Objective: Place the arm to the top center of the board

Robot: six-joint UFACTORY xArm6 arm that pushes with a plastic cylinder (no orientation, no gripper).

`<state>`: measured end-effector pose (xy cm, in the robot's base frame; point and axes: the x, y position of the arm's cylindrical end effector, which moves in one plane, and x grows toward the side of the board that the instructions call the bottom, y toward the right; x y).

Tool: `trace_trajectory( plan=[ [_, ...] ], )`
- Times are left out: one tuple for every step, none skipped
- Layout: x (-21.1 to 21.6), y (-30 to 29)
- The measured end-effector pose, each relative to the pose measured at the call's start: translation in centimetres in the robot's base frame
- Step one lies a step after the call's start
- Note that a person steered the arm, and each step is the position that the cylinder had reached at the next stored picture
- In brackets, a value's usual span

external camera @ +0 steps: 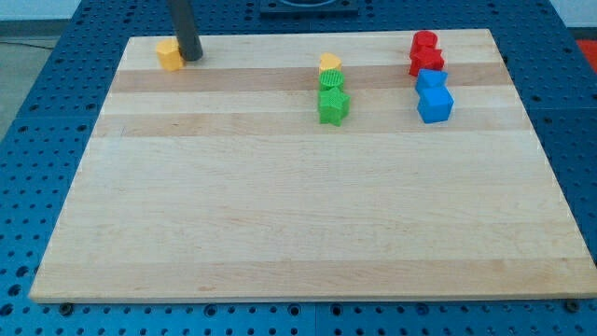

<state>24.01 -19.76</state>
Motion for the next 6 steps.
trace_trajectory(
  plan=[
    [0.8,-1.7],
    [1.3,-1.6],
    [1.0,5.4],
    [-0.4,13.2],
    [-0.8,22.1],
    [0.2,29.1]
  ],
)
